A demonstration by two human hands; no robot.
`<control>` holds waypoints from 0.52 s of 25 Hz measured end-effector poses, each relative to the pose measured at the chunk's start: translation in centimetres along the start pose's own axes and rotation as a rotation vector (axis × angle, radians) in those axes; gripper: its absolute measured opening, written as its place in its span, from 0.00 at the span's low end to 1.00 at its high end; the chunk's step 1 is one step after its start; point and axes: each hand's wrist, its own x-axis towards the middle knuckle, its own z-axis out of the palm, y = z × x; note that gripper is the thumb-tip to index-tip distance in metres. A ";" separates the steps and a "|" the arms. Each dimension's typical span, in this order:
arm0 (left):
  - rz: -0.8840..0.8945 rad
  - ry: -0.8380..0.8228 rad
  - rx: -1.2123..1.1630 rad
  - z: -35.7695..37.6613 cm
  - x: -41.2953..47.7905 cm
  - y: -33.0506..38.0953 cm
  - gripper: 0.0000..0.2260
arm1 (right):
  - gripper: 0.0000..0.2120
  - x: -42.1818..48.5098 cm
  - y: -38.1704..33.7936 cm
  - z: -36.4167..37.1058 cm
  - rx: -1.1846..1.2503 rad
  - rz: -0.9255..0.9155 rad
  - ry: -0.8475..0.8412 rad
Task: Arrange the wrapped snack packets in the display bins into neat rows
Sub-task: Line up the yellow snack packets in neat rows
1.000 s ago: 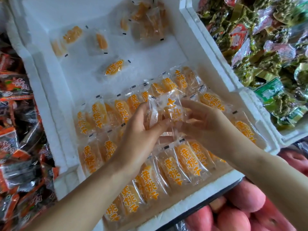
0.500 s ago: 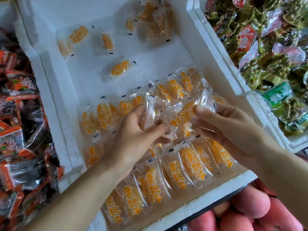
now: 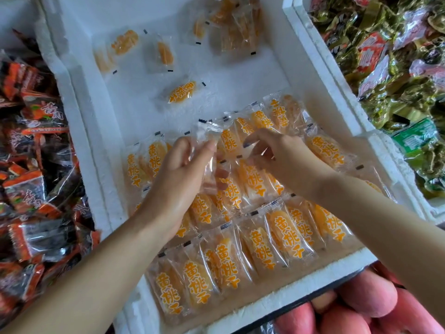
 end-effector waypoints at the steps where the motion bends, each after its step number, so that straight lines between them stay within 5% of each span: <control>1: 0.018 -0.005 0.024 -0.1 -0.2 -0.1 0.09 | 0.13 0.0 0.0 0.2 -0.037 -0.016 -0.005; 4: 0.068 0.013 0.075 -0.5 -0.7 -0.5 0.04 | 0.20 -0.2 0.0 0.3 -0.146 -0.018 0.004; 8: 0.077 0.015 0.107 -0.6 -0.8 -1.0 0.11 | 0.20 -1.4 -0.5 0.2 -0.185 -0.023 0.130; 10: 0.087 -0.013 0.082 -0.4 -0.7 -1.2 0.11 | 0.18 -2.0 -1.6 0.2 0.116 0.036 0.174; 13: 0.235 -0.115 0.166 0.2 -1.0 -0.9 0.09 | 0.25 -3.0 -3.6 -0.3 0.679 0.212 0.016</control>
